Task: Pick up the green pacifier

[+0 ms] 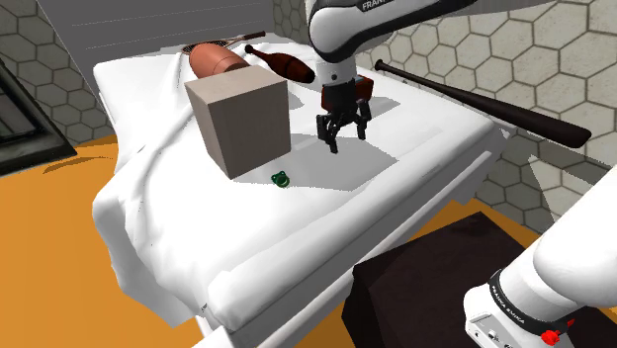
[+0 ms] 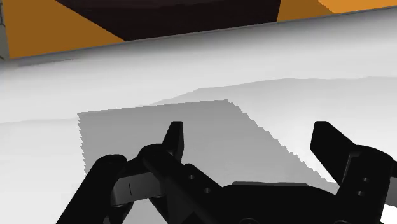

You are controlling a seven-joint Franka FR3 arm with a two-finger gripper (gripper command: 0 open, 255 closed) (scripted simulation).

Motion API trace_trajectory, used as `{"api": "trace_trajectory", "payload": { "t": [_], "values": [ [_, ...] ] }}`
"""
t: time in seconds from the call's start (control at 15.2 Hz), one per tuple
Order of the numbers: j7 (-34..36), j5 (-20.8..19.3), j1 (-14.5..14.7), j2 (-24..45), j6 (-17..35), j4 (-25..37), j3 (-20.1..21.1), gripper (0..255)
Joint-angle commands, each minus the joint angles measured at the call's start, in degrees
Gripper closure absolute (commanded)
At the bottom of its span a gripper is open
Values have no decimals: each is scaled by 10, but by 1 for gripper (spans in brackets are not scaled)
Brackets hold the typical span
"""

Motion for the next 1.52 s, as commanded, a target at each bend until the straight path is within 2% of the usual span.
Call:
{"api": "trace_trajectory", "payload": {
  "t": [0.0, 0.53, 0.73, 0.99, 1.45],
  "values": [
    [18, -5, 9, 43, 2, 33, 8, 0],
    [79, -39, 63, 241, -35, 237, 24, 0],
    [96, -52, 91, 323, -65, 338, 24, 0],
    [109, -67, 134, 441, -122, 503, 19, 0],
    [107, -71, 132, 454, -77, 470, 16, 0]
  ]
}}
